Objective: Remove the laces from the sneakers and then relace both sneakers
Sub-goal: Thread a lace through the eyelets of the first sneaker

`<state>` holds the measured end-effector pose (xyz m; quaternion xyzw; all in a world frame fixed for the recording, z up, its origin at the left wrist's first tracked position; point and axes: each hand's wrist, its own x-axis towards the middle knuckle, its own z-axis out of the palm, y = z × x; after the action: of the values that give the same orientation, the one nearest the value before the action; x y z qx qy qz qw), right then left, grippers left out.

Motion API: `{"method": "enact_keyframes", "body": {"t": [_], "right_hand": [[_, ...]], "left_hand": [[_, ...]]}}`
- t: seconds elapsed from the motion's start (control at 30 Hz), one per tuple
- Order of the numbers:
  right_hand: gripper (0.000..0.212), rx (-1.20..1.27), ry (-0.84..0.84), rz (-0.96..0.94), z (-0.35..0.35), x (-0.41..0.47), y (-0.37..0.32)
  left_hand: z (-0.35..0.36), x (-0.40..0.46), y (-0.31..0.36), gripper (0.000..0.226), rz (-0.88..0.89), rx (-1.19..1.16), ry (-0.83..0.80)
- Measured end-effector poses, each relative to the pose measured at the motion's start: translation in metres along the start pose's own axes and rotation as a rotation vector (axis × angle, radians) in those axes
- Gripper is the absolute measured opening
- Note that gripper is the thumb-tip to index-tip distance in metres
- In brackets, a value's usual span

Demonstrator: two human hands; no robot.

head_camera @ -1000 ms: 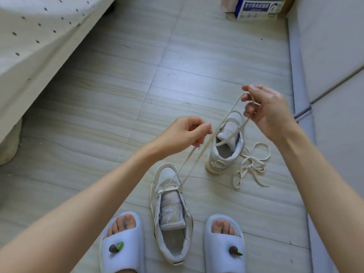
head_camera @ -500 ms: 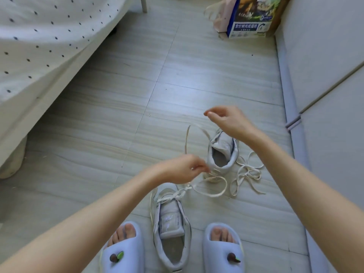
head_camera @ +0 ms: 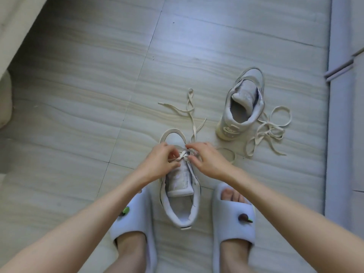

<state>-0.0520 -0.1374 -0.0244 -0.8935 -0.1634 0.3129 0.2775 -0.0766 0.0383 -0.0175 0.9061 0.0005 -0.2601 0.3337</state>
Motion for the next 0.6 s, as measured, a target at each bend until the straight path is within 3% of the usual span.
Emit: {"method": "enact_keyframes", "body": {"t": [0.13, 0.33, 0.5, 0.6], "right_hand": [[0.027, -0.239, 0.04, -0.11, -0.001, 0.006, -0.008], [0.018, -0.348, 0.075, -0.217, -0.002, 0.003, -0.01], [0.009, -0.156, 0.176, -0.223, -0.007, -0.015, -0.011], [0.004, 0.059, 0.131, -0.105, -0.018, -0.025, -0.011]], "left_hand": [[0.008, -0.013, -0.005, 0.017, -0.005, 0.026, 0.038], [0.01, -0.013, -0.006, 0.019, 0.033, 0.008, 0.054], [0.009, -0.009, -0.009, 0.017, 0.035, 0.004, 0.089], [0.005, -0.004, -0.008, 0.014, 0.09, -0.026, 0.118]]}}
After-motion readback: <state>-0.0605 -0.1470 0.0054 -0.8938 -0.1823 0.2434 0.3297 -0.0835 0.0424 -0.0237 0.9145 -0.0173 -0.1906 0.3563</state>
